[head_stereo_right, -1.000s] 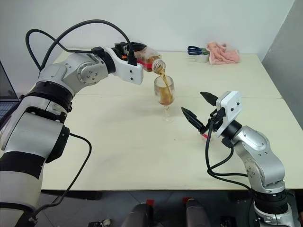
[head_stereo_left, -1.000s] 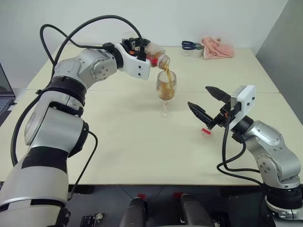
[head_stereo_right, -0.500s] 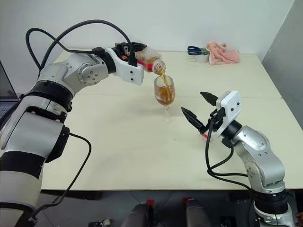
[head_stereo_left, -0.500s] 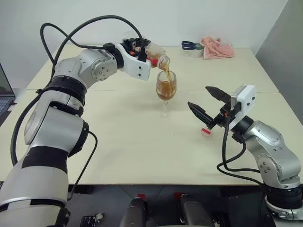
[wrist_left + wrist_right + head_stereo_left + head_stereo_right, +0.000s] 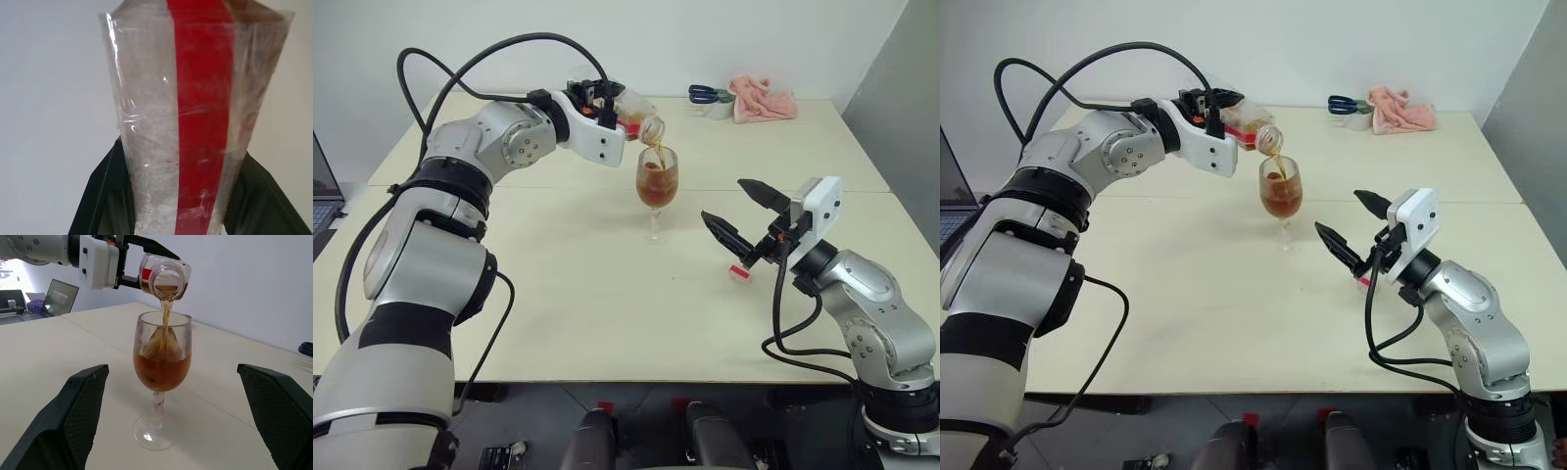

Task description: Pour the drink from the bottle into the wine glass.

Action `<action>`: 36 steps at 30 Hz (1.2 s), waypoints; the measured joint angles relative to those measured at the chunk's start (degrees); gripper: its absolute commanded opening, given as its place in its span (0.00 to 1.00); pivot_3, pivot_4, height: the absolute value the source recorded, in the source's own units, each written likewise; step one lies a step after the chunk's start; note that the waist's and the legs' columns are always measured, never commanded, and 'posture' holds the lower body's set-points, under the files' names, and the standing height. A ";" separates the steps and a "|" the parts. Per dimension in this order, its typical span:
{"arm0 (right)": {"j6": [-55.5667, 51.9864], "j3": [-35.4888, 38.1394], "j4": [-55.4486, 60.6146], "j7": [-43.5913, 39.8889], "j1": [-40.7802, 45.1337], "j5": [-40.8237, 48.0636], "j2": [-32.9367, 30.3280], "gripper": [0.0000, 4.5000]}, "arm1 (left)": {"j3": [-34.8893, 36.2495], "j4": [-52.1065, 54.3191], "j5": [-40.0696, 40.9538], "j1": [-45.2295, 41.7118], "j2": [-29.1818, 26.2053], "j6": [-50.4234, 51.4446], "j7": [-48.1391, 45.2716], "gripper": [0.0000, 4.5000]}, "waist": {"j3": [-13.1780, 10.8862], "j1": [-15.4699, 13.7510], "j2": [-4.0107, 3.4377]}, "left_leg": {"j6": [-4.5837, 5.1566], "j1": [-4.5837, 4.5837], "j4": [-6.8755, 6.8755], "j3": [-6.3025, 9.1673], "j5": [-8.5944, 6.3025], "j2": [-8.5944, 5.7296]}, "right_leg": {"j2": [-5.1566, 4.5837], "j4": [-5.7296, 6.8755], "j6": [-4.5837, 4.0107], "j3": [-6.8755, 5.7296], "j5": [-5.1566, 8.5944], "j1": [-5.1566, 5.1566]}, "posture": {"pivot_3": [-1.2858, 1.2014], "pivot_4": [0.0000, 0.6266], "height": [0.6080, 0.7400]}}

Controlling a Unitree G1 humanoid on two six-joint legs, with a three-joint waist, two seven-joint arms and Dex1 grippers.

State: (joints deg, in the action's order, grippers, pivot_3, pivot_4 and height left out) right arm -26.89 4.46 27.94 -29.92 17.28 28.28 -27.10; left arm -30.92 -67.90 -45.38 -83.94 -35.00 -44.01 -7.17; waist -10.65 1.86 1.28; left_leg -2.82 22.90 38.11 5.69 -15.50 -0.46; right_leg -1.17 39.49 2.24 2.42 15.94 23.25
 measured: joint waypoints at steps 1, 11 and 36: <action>0.00 0.00 0.00 0.01 0.00 0.00 -0.01 1.00 | 0.22 0.00 0.43 0.00 0.02 0.00 -0.23 0.39 | 0.00 0.00 0.00 | 0.00 0.00 0.00 0.00 0.00 0.00 | 0.00 0.00 0.00 0.00 0.00 0.00 | 0.52 0.24 1.00; -1.52 -0.02 0.86 0.14 0.24 0.03 -0.35 1.00 | 7.18 4.32 11.35 4.87 1.48 3.33 -9.25 0.39 | 0.00 0.05 0.00 | 0.00 -0.01 0.02 -0.02 0.00 0.01 | -0.01 0.06 -0.01 0.02 0.00 0.01 | 0.52 0.24 1.00; -4.25 -1.33 7.88 -10.59 -2.96 8.18 -5.87 1.00 | 41.15 51.87 45.94 41.14 17.04 55.57 -4.68 0.39 | 0.09 0.59 -0.03 | -0.01 -0.11 0.25 0.10 0.01 0.03 | -0.06 0.37 -0.02 0.09 -0.01 -0.01 | 0.52 0.24 1.00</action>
State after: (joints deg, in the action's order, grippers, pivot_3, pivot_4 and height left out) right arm -31.14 3.13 35.82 -40.51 14.32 36.46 -32.97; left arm 10.22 -16.03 0.56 -42.80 -17.96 11.56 -11.85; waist -10.56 2.45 1.25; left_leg -2.84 22.79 38.37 5.79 -15.49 -0.43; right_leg -1.23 39.87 2.22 2.51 15.93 23.25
